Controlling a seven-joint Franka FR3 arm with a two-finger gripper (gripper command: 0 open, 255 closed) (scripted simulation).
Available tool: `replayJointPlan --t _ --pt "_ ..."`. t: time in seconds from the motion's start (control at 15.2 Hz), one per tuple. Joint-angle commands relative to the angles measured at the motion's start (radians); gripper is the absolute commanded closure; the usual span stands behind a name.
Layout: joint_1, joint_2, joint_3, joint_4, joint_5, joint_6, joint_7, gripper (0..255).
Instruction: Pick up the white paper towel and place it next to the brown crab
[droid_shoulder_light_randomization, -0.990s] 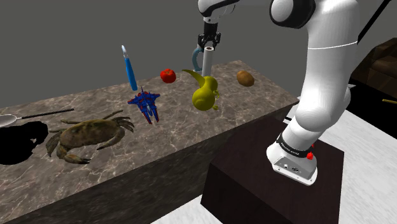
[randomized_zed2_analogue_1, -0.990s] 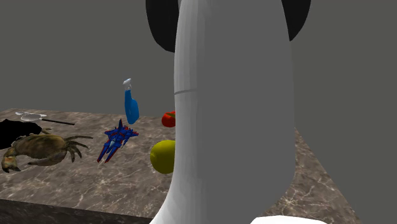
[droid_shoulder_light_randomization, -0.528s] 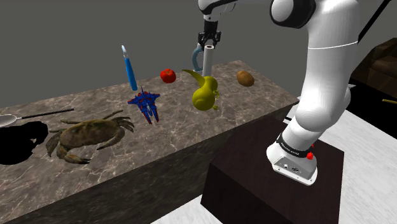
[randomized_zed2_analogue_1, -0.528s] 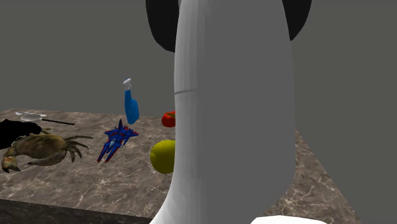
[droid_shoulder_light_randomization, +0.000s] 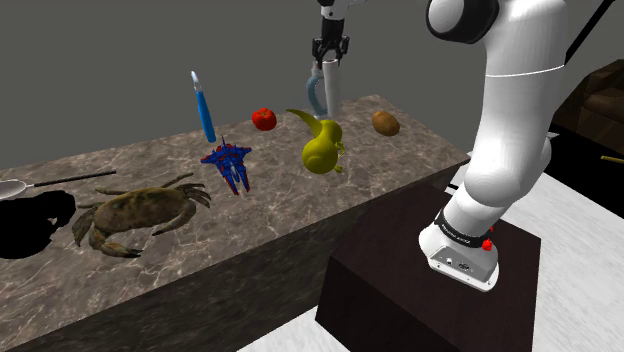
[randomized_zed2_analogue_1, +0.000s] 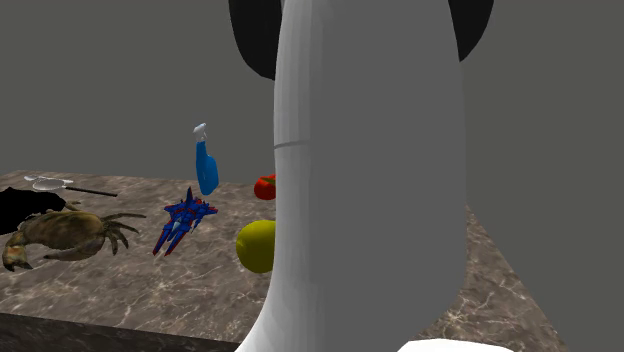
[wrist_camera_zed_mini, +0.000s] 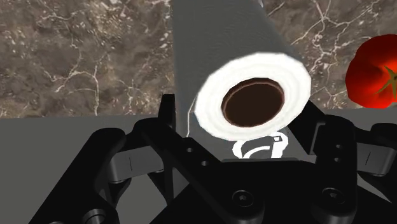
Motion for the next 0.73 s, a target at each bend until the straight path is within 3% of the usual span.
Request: replayJointPlan --t 0.0,0.66 --pt "0.0 -0.007 -0.001 0.021 -0.001 -0.027 0.001 255" --pt "-0.008 0.005 -0.002 0.174 0.0 -0.168 0.001 255"
